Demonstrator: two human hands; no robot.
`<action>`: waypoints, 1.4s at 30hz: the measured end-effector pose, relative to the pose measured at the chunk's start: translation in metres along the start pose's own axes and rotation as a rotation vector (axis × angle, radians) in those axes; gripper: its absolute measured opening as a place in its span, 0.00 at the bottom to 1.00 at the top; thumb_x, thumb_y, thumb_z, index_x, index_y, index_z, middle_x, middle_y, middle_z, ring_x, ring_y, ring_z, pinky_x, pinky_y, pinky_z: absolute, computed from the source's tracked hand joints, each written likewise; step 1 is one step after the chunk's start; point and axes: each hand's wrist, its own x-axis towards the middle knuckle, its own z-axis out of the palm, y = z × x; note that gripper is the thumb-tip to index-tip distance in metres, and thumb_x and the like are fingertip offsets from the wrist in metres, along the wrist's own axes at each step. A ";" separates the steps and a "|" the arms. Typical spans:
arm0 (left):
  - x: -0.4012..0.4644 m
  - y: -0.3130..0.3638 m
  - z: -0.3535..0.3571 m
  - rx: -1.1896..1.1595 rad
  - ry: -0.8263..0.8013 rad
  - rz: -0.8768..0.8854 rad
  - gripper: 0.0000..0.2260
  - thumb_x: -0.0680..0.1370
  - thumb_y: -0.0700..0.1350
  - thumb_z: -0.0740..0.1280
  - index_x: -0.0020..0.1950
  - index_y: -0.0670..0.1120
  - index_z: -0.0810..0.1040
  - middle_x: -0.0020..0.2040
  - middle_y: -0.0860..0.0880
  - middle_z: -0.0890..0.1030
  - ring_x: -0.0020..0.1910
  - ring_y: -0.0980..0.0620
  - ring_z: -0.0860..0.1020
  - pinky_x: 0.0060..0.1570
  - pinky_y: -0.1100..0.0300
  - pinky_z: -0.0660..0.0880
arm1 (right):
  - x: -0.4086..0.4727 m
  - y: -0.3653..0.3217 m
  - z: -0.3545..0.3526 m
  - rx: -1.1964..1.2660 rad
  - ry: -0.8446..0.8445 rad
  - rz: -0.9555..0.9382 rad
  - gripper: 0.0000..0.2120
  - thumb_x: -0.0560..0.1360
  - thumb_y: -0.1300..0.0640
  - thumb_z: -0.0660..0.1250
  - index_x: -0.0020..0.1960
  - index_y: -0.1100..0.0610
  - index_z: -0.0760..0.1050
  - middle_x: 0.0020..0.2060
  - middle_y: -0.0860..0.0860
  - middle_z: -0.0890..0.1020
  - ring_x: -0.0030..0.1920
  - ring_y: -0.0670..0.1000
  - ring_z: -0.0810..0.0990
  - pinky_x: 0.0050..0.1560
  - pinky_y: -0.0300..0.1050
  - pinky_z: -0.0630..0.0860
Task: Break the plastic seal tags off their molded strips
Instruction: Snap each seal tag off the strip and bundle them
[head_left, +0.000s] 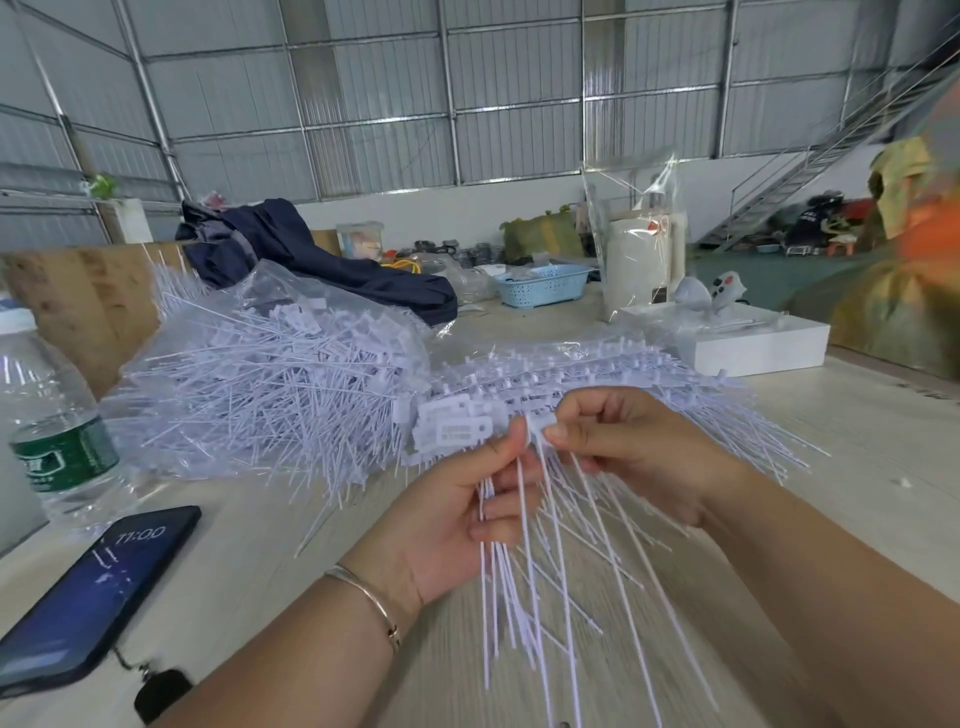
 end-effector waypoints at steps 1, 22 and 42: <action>0.000 0.002 0.001 0.036 0.041 0.041 0.14 0.69 0.49 0.77 0.42 0.45 0.74 0.31 0.52 0.70 0.24 0.60 0.62 0.20 0.68 0.51 | 0.001 -0.001 -0.003 0.000 0.041 -0.021 0.10 0.63 0.52 0.79 0.34 0.55 0.79 0.28 0.50 0.73 0.28 0.45 0.68 0.32 0.33 0.68; -0.002 0.014 -0.012 0.281 0.324 0.145 0.06 0.69 0.41 0.72 0.38 0.45 0.74 0.31 0.51 0.72 0.28 0.57 0.68 0.24 0.68 0.62 | 0.000 0.004 -0.029 -0.140 0.101 0.040 0.03 0.74 0.62 0.69 0.46 0.61 0.77 0.29 0.49 0.77 0.31 0.48 0.70 0.33 0.36 0.65; -0.003 0.008 -0.004 0.277 0.302 0.107 0.12 0.66 0.46 0.75 0.32 0.49 0.72 0.28 0.54 0.56 0.21 0.59 0.54 0.19 0.68 0.52 | -0.002 0.000 -0.012 -0.081 0.074 0.047 0.14 0.63 0.53 0.75 0.42 0.62 0.79 0.34 0.59 0.76 0.31 0.49 0.71 0.31 0.37 0.67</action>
